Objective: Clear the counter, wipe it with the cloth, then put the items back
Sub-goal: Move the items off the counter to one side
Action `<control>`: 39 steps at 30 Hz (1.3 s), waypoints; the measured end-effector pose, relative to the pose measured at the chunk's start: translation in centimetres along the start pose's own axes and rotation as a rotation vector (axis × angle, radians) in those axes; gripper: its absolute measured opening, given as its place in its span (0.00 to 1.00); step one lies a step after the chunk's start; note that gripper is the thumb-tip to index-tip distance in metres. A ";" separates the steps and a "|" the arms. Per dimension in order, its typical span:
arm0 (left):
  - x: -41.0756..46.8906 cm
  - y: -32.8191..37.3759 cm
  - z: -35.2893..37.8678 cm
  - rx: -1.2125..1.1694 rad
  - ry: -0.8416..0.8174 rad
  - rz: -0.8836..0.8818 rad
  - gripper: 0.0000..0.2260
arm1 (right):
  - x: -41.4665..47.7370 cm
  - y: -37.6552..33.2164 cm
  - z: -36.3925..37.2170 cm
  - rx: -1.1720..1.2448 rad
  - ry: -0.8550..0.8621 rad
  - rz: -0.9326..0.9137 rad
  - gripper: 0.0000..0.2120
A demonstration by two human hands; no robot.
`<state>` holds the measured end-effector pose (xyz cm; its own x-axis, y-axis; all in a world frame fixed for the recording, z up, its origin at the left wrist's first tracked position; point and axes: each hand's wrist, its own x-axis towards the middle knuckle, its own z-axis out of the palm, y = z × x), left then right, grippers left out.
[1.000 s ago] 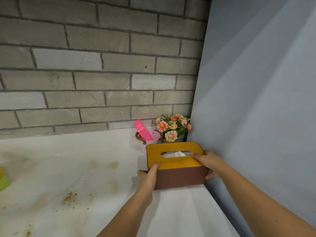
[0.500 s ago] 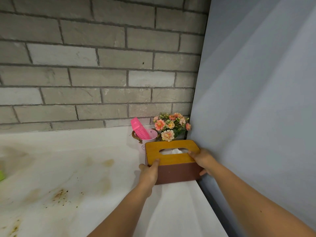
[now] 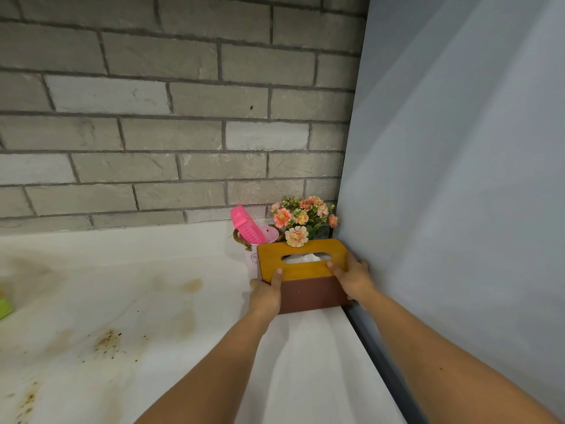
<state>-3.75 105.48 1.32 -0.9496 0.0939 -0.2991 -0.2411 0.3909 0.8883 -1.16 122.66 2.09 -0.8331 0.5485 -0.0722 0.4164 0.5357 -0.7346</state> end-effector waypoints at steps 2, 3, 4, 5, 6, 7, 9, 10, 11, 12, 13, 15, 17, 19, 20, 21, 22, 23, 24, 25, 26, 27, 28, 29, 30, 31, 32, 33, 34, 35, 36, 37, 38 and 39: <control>0.0 0.0 0.0 0.007 -0.003 0.004 0.29 | -0.1 -0.1 0.3 -0.052 0.024 0.001 0.30; 0.0 0.0 0.0 0.007 -0.004 0.005 0.30 | -0.2 -0.2 0.5 -0.091 0.043 0.008 0.29; 0.0 0.0 0.0 0.004 -0.006 0.003 0.30 | -0.3 -0.3 0.7 -0.144 0.068 0.012 0.27; 0.0 0.0 -0.1 0.003 -0.007 0.001 0.30 | -0.5 -0.5 0.9 -0.210 0.092 0.010 0.25; 0.0 -0.1 -0.2 0.005 -0.011 -0.002 0.31 | -0.8 -0.7 1.0 -0.284 0.112 0.002 0.24; 0.1 -0.2 -0.3 0.010 -0.016 0.000 0.31 | -1.1 -0.9 1.1 -0.351 0.126 -0.008 0.23; 0.3 -0.5 -0.7 0.026 -0.017 0.022 0.32 | -1.5 -1.4 1.2 -0.440 0.137 -0.035 0.22; 0.3 -0.7 -0.9 0.028 -0.008 0.039 0.32 | -1.7 -1.7 1.2 -0.465 0.133 -0.050 0.22; 0.3 -0.9 -1.2 0.020 0.010 0.061 0.32 | -1.9 -1.9 1.3 -0.481 0.128 -0.068 0.22; 0.3 -1.2 -1.6 0.002 0.032 0.083 0.31 | -2.1 -2.3 1.4 -0.494 0.127 -0.087 0.22; 0.2 -1.4 -2.0 -0.022 0.059 0.104 0.31 | -2.4 -2.8 1.6 -0.504 0.135 -0.104 0.22; 0.0 -1.6 -3.0 -0.072 0.109 0.135 0.28 | -3.1 -3.9 2.0 -0.514 0.178 -0.136 0.21; -0.4 -1.8 -4.2 -0.103 0.141 0.156 0.25 | -4.1 -5.4 2.5 -0.494 0.202 -0.173 0.21; -0.9 -2.0 -5.6 -0.119 0.164 0.181 0.22 | -5.1 -7.0 3.4 -0.439 0.204 -0.224 0.20; -1.2 -2.0 -6.5 -0.131 0.180 0.198 0.21 | -5.6 -7.8 3.9 -0.416 0.205 -0.255 0.20; -1.4 -2.1 -7.5 -0.145 0.199 0.216 0.20 | -6.1 -8.6 4.4 -0.398 0.205 -0.288 0.20; -1.7 -2.3 -8.6 -0.157 0.220 0.234 0.19 | -6.7 -9.5 5.0 -0.381 0.202 -0.318 0.19; -2.0 -2.5 -9.7 -0.165 0.238 0.249 0.18 | -7.3 -10.3 5.6 -0.365 0.193 -0.343 0.19; -2.3 -2.7 -11.0 -0.170 0.253 0.260 0.17 | -7.9 -11.2 6.2 -0.352 0.179 -0.365 0.19; -2.6 -3.0 -12.3 -0.173 0.264 0.269 0.17 | -8.6 -12.2 6.9 -0.340 0.164 -0.382 0.19; -2.9 -3.4 -13.6 -0.172 0.274 0.274 0.17 | -9.4 -13.1 7.7 -0.326 0.149 -0.395 0.19; -3.2 -3.8 -15.0 -0.168 0.285 0.277 0.16 | -10.2 -14.1 8.4 -0.308 0.137 -0.406 0.19; -3.5 -4.3 -16.4 -0.163 0.298 0.279 0.16 | -11.1 -15.0 9.3 -0.290 0.127 -0.419 0.19; -3.9 -4.8 -17.9 -0.158 0.312 0.282 0.16 | -12.0 -16.0 10.3 -0.278 0.117 -0.432 0.19; -4.3 -5.3 -19.4 -0.157 0.326 0.284 0.16 | -12.9 -16.9 11.3 -0.275 0.103 -0.442 0.19; -4.8 -5.8 -20.9 -0.157 0.339 0.285 0.16 | -14.0 -17.9 12.4 -0.274 0.084 -0.449 0.19; -5.2 -6.4 -22.5 -0.157 0.353 0.285 0.16 | -15.1 -18.9 13.4 -0.268 0.063 -0.453 0.19; -5.7 -6.9 -24.1 -0.156 0.369 0.287 0.16 | -16.2 -19.8 14.5 -0.254 0.044 -0.456 0.19; -6.2 -7.5 -25.6 -0.153 0.386 0.289 0.16 | -17.3 -20.7 15.5 -0.236 0.026 -0.459 0.19; -6.6 -8.1 -27.1 -0.153 0.403 0.290 0.16 | -18.4 -21.6 16.5 -0.223 0.011 -0.465 0.19; -7.0 -8.7 -28.6 -0.152 0.420 0.289 0.15 | -19.4 -22.4 17.5 -0.214 -0.005 -0.472 0.19; -7.4 -9.3 -30.0 -0.149 0.436 0.286 0.15 | -20.4 -23.2 18.4 -0.209 -0.019 -0.482 0.19; -7.9 -10.0 -31.4 -0.150 0.451 0.281 0.15 | -21.4 -24.0 19.4 -0.204 -0.033 -0.491 0.19; -8.3 -10.6 -32.8 -0.155 0.467 0.279 0.14 | -22.3 -24.9 20.3 -0.199 -0.046 -0.501 0.20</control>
<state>0.11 70.53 5.84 -0.9610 -0.2541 0.1088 0.0384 0.2669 0.9630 -0.33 84.07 8.25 -0.9605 0.1683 0.2218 0.0212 0.8384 -0.5447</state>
